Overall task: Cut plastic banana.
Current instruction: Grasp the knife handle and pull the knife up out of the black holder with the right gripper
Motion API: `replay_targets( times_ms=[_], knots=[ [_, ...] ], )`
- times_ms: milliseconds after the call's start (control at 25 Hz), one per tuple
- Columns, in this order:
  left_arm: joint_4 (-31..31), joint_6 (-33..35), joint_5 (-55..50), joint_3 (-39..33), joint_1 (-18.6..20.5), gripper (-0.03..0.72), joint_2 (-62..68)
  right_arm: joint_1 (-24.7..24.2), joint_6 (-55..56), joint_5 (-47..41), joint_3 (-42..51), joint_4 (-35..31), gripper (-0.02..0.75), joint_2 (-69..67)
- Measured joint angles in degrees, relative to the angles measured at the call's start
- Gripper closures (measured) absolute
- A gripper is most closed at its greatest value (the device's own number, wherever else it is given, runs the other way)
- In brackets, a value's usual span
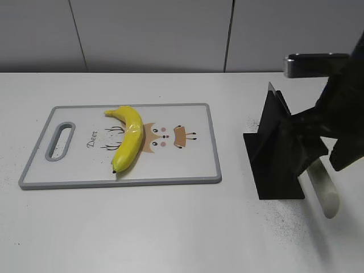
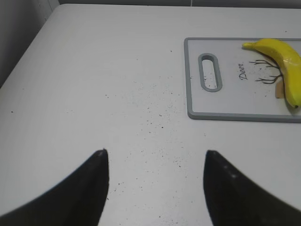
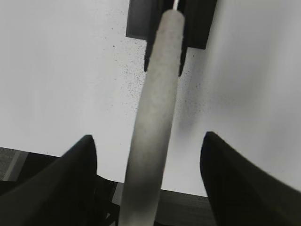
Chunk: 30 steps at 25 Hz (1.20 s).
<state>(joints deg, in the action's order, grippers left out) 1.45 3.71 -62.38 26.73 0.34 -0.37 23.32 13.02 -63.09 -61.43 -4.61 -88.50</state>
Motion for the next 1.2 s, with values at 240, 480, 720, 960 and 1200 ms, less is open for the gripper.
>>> replay_targets(
  times_ms=[240, 480, 720, 960, 1200],
  knots=[
    [0.0, 0.04, 0.0, 0.0, 0.0, 0.098, 0.0, 0.0, 3.65, -0.07, 0.0, 0.06, 0.264, -4.72],
    [-0.06, 0.04, 0.0, 0.0, 0.0, 0.098, 0.0, 0.0, 4.91, -1.51, 0.0, -0.29, 0.566, -5.63],
    [-0.06, 0.04, 0.0, 0.0, 0.0, 0.099, 0.0, 0.05, 5.24, -1.8, 0.0, -0.4, 0.577, -5.64],
    [-0.06, 0.04, 0.0, 0.0, 0.0, 0.101, 0.0, 0.05, 6.35, -1.75, 0.0, -0.46, 0.577, -5.15],
    [-0.06, 0.04, 0.0, 0.0, 0.0, 0.107, 0.0, 0.05, 6.96, -1.83, 0.0, -0.26, 0.577, -0.48]
  ],
)
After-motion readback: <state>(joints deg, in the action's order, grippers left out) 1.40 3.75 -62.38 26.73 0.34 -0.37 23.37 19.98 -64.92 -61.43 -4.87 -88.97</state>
